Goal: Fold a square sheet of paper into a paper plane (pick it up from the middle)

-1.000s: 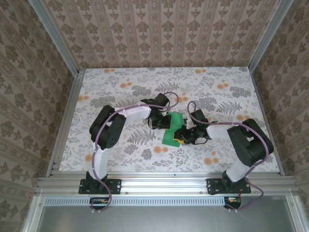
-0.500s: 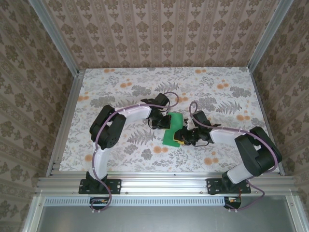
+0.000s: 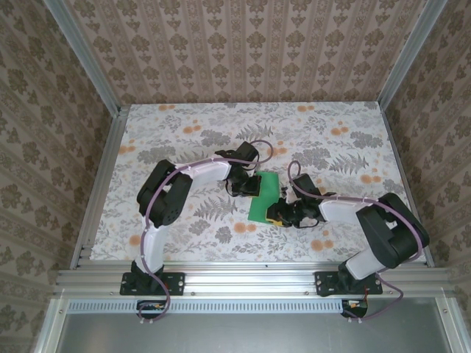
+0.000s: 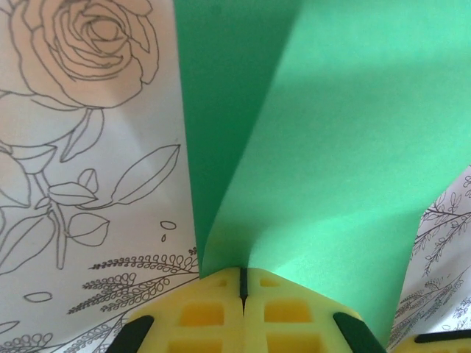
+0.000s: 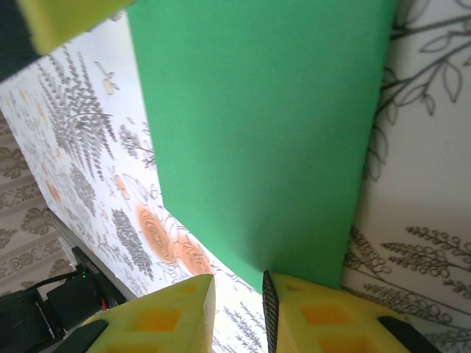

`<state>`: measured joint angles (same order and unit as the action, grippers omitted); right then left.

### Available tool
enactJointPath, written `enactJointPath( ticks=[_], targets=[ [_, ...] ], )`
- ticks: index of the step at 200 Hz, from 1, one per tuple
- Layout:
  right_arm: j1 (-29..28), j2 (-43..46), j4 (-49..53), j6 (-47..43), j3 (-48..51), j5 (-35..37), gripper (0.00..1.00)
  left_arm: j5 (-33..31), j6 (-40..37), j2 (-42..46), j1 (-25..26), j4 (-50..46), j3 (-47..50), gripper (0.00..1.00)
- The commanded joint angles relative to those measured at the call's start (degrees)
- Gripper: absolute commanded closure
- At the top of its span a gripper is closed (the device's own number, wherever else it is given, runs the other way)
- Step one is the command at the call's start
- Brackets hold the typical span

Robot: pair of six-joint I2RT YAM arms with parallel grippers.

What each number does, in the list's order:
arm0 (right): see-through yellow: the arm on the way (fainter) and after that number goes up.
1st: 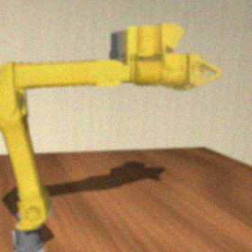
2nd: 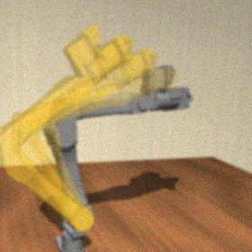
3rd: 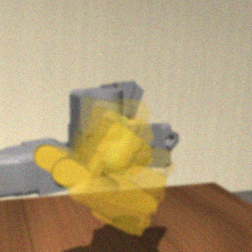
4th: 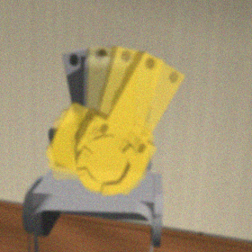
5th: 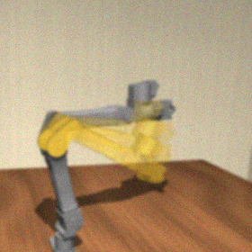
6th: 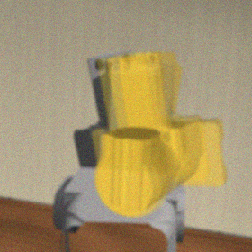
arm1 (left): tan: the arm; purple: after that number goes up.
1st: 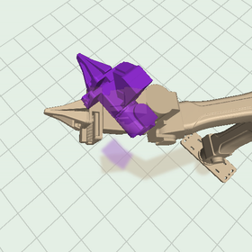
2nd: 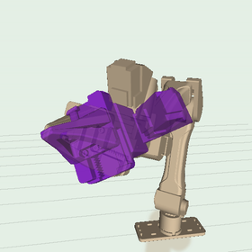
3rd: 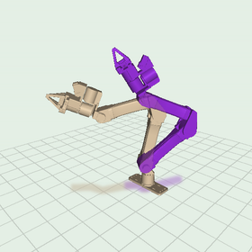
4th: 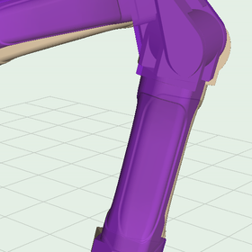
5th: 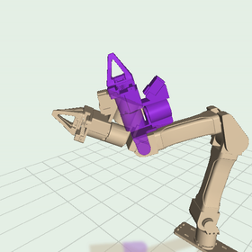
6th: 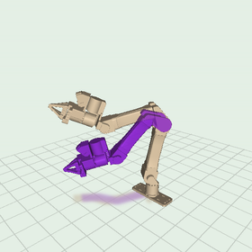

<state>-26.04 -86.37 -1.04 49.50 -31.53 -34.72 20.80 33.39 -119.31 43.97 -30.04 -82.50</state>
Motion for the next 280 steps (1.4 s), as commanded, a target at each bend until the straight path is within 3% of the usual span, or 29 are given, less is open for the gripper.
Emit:
enactJointPath(
  ticks=[1,37,95,122,160,215,247,280],
  targets=[
    [-0.3,0.7,2.2,-0.4,0.4,1.7,0.74,-1.0,-1.2,-2.2,0.8,-3.9,-0.4,1.0],
    [-0.2,-3.2,2.6,-0.8,1.2,3.1,0.75,-1.1,-1.3,-2.0,0.8,-4.1,-0.3,1.0],
    [5.2,6.2,4.1,-1.0,-5.4,4.4,0.74,-1.1,-1.6,-1.7,1.0,-4.6,-0.5,1.0],
    [8.3,1.2,0.8,-1.3,-9.1,2.8,0.74,-1.2,-1.7,-1.8,1.0,-4.7,-0.8,1.0],
    [8.5,-7.2,-1.7,-1.6,-13.3,1.5,0.75,-1.2,-2.0,-1.9,1.0,-5.0,-1.2,1.0],
    [8.8,-13.6,2.2,-6.0,-15.3,6.6,0.74,-1.2,-2.2,-2.6,1.1,-5.2,-1.3,1.0],
    [8.9,-15.2,4.6,-6.7,-15.6,7.1,0.74,-1.3,-2.3,-2.9,1.1,-5.3,-1.5,1.0],
    [9.1,-10.7,5.0,-5.9,-17.4,4.8,0.74,-1.6,-2.6,-3.0,1.1,-5.6,-1.4,1.0]
  ],
)
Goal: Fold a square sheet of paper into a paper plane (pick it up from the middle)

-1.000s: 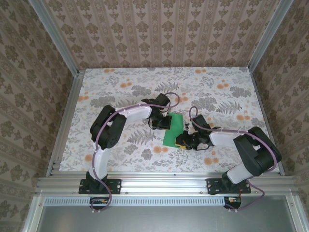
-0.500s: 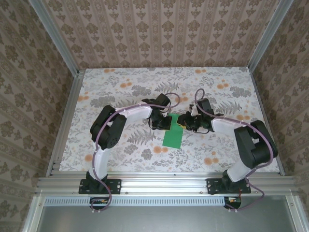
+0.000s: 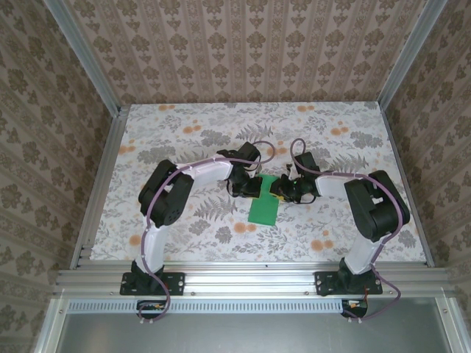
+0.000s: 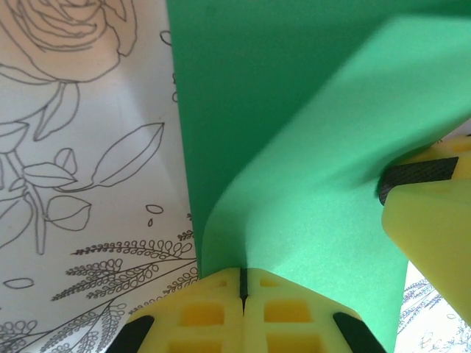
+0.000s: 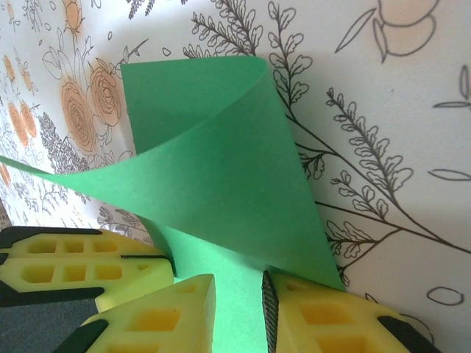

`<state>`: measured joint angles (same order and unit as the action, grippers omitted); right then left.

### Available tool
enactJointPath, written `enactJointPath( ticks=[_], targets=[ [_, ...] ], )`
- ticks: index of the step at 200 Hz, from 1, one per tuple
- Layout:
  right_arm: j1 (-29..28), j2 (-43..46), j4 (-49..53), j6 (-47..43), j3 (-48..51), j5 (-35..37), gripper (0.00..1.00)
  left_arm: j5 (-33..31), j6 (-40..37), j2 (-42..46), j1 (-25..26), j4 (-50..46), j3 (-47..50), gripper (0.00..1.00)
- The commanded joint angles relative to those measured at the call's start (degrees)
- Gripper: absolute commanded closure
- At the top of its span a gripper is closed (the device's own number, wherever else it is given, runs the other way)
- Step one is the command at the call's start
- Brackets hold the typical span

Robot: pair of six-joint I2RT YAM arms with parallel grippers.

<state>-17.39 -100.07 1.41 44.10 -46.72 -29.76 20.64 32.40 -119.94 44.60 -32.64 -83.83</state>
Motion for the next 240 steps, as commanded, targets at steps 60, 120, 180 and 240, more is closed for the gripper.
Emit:
enactJointPath(
  ticks=[60,120,180,240],
  targets=[
    [2.2,-0.2,1.2,-0.2,-5.3,-2.2,0.74,-1.5,-1.8,-2.3,0.5,-3.1,0.0,1.0],
    [2.6,-5.0,1.1,-0.8,-3.1,1.8,0.74,-1.5,-1.8,-2.3,0.5,-2.9,0.2,1.0],
    [3.1,-0.2,3.0,-0.7,-6.9,-1.4,0.74,-1.4,-1.9,-2.2,0.5,-2.9,0.2,1.0],
    [4.6,-4.8,1.7,-0.1,-8.6,-1.7,0.74,-1.3,-1.9,-2.1,0.5,-2.8,0.2,1.0]
  ],
)
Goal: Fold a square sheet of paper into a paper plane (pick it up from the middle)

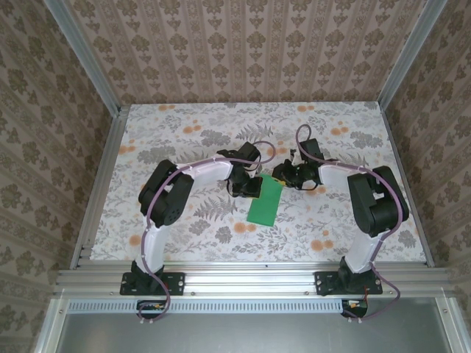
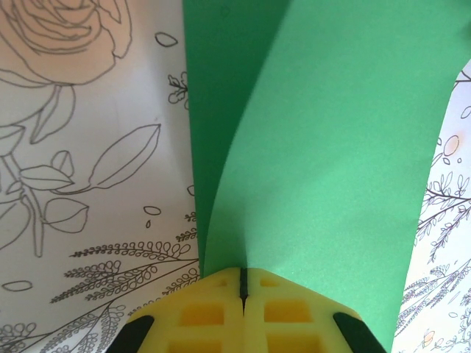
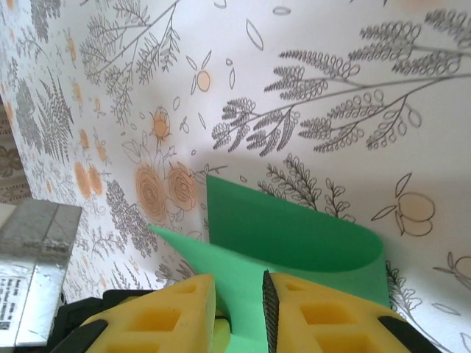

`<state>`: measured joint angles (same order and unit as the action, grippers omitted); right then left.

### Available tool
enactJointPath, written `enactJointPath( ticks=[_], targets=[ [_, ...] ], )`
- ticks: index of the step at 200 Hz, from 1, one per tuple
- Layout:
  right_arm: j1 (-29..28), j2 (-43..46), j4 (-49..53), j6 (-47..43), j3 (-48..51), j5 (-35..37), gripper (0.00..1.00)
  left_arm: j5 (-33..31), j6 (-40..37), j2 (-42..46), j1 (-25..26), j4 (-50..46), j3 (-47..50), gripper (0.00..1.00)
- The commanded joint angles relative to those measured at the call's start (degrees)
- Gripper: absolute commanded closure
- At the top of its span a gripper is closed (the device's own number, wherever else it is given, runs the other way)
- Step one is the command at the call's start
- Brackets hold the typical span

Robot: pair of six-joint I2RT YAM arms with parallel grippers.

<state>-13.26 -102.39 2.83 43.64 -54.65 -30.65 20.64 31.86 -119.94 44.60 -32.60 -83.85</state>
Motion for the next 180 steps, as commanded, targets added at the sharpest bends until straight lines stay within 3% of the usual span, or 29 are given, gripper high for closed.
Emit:
enactJointPath(
  ticks=[1,47,106,180],
  targets=[
    [0.5,-2.6,0.3,0.3,-0.7,-0.7,0.74,-1.3,-1.3,-2.1,0.4,-2.8,0.3,1.0],
    [0.9,-5.8,1.5,-0.1,0.1,2.8,0.74,-1.4,-1.3,-1.9,0.4,-2.9,0.5,1.0],
    [1.7,-1.8,2.6,0.4,-4.0,-0.8,0.74,-1.3,-1.4,-1.8,0.4,-2.9,0.8,1.0],
    [2.3,-8.2,0.8,0.8,-2.2,1.3,0.74,-1.3,-1.4,-1.7,0.4,-2.8,0.9,1.0]
  ],
)
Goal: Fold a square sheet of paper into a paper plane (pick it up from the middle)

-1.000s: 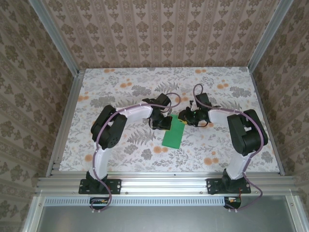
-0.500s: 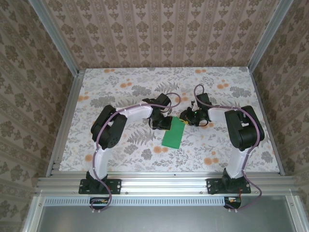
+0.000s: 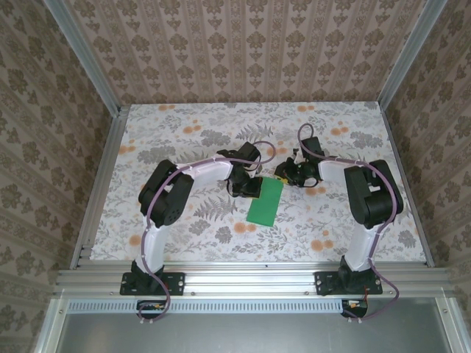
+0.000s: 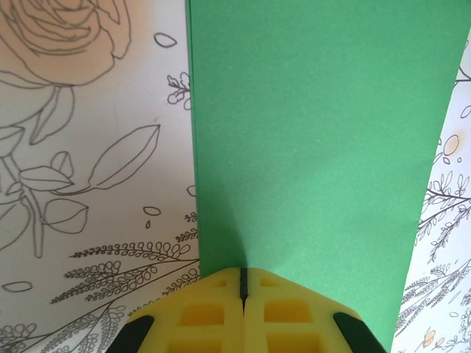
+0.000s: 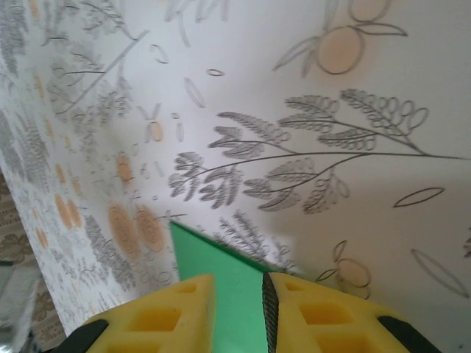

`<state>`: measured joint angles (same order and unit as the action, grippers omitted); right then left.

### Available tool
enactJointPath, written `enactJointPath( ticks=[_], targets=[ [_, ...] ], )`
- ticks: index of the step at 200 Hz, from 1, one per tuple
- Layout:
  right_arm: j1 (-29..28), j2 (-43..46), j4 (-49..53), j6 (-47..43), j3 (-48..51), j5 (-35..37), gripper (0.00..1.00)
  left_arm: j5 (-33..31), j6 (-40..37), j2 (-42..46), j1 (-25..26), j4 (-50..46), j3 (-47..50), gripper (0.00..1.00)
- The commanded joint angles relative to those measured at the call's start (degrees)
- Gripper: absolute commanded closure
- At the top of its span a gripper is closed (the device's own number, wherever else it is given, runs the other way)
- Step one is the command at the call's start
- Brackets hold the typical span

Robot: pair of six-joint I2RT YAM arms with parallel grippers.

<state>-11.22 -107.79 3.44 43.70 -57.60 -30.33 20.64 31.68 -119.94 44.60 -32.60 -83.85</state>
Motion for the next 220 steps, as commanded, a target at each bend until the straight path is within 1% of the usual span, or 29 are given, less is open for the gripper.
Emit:
enactJointPath(
  ticks=[1,25,48,90,115,133,159,178,220],
  targets=[
    [0.3,-2.8,0.1,0.8,0.8,0.9,0.74,-1.3,-1.3,-1.7,0.4,-2.7,0.9,1.0],
    [0.4,-3.4,-1.3,1.3,1.7,0.7,0.74,-1.3,-1.2,-1.7,0.5,-2.8,0.9,1.0],
    [0.6,-1.7,-0.5,0.8,0.8,-0.3,0.74,-1.4,-1.2,-1.6,0.5,-2.7,1.0,1.0],
    [0.7,6.6,3.3,-1.1,-0.2,-3.6,0.73,-1.7,-0.8,-1.1,0.5,-2.5,1.3,1.0],
    [0.0,11.4,2.4,-0.1,3.5,-4.2,0.73,-1.6,-0.6,-1.1,0.4,-2.2,1.2,1.0],
    [-1.1,13.2,-1.6,2.3,7.9,-5.3,0.73,-1.6,-0.5,-1.1,0.5,-2.1,1.2,1.0],
    [-2.7,13.7,-4.6,3.8,12.4,-5.3,0.72,-1.7,-0.5,-0.9,0.5,-2.0,1.5,1.0],
    [-4.3,12.4,-6.5,4.0,14.2,-7.1,0.72,-1.5,-0.5,-1.1,0.4,-1.9,1.6,1.0],
    [-4.7,9.9,-1.7,-0.1,17.3,-1.5,0.72,-1.6,-0.5,-1.0,0.4,-2.0,1.5,1.0]
  ],
)
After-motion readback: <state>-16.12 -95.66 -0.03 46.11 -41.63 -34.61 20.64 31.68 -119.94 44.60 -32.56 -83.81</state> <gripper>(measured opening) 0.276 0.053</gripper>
